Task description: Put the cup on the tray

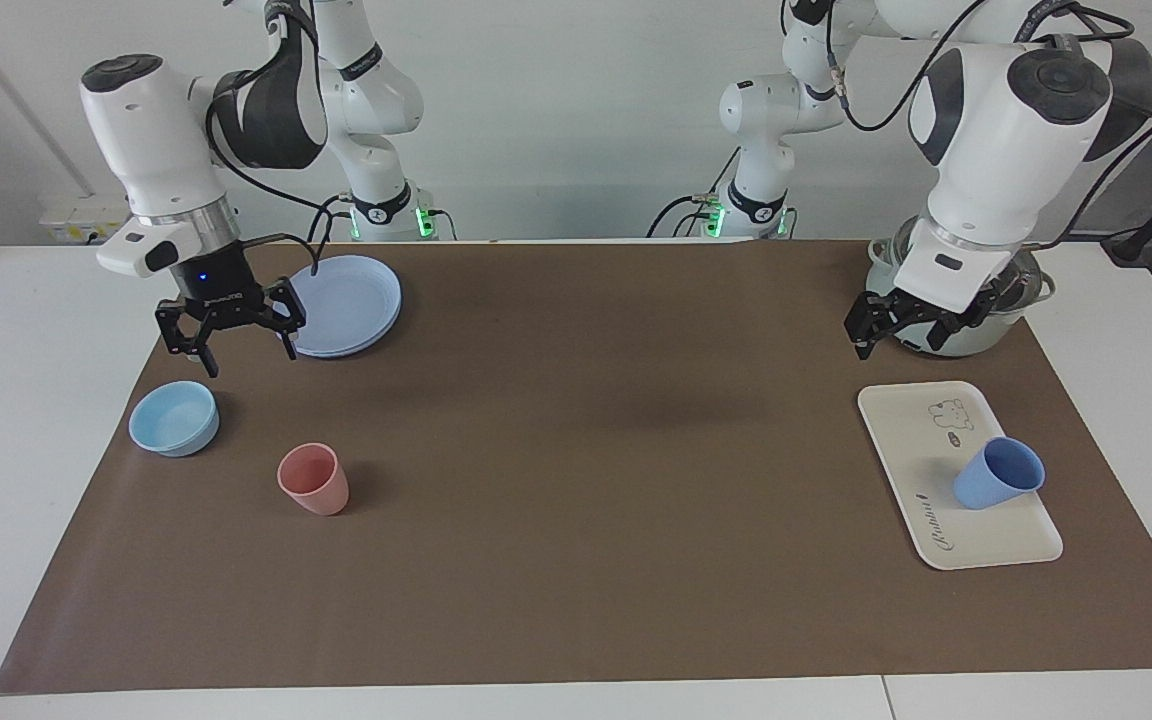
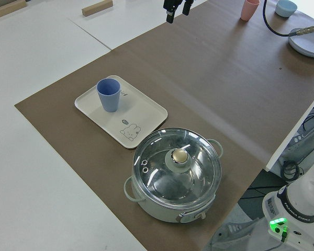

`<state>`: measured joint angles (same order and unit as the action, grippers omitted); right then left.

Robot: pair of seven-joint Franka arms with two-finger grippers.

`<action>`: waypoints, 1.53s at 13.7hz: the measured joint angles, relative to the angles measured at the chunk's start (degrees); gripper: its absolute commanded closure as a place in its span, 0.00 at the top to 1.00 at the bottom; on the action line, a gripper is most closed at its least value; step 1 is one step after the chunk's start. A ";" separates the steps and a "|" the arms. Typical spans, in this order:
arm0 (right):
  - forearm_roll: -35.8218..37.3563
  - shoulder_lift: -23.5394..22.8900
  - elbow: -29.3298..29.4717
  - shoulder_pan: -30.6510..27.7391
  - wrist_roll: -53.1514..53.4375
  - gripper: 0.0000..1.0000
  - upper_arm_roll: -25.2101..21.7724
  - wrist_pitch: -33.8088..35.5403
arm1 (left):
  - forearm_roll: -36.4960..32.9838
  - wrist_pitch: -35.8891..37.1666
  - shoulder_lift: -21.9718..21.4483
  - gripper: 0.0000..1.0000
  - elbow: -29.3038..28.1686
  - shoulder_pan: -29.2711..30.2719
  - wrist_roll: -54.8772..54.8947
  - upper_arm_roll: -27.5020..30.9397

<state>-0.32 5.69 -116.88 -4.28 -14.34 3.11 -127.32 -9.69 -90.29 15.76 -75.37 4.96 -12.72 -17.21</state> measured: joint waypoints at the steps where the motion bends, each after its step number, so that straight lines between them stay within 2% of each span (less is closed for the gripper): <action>1: 3.18 0.13 0.16 1.51 5.19 1.00 0.09 2.00 | 0.18 -0.01 0.00 1.00 0.00 0.51 0.00 0.01; 4: 6.00 0.36 2.73 5.33 15.28 1.00 0.38 10.18 | 0.54 -0.15 0.00 1.00 -0.09 0.73 0.00 -0.06; 6: 5.99 0.30 7.15 5.78 18.31 1.00 0.64 18.10 | 0.55 -1.19 0.00 1.00 -0.14 0.86 -0.03 0.03; 8: 4.10 -0.16 13.13 5.07 19.06 1.00 0.37 25.87 | 0.55 -2.74 0.01 1.00 -0.26 1.76 -0.03 0.04; 13: 0.67 -1.38 23.29 1.05 19.06 1.00 -0.20 38.99 | 0.62 -4.65 0.01 1.00 -0.76 3.81 -0.03 0.05; 21: -1.11 -2.28 23.35 -0.36 19.19 1.00 -0.32 38.40 | 3.72 -4.82 -0.30 1.00 -1.64 4.47 -0.03 -0.07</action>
<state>-1.43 3.41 -93.53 -4.64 4.85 2.79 -88.91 -5.97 -95.10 15.46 -77.01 9.43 -12.74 -17.28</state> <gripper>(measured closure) 0.000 0.000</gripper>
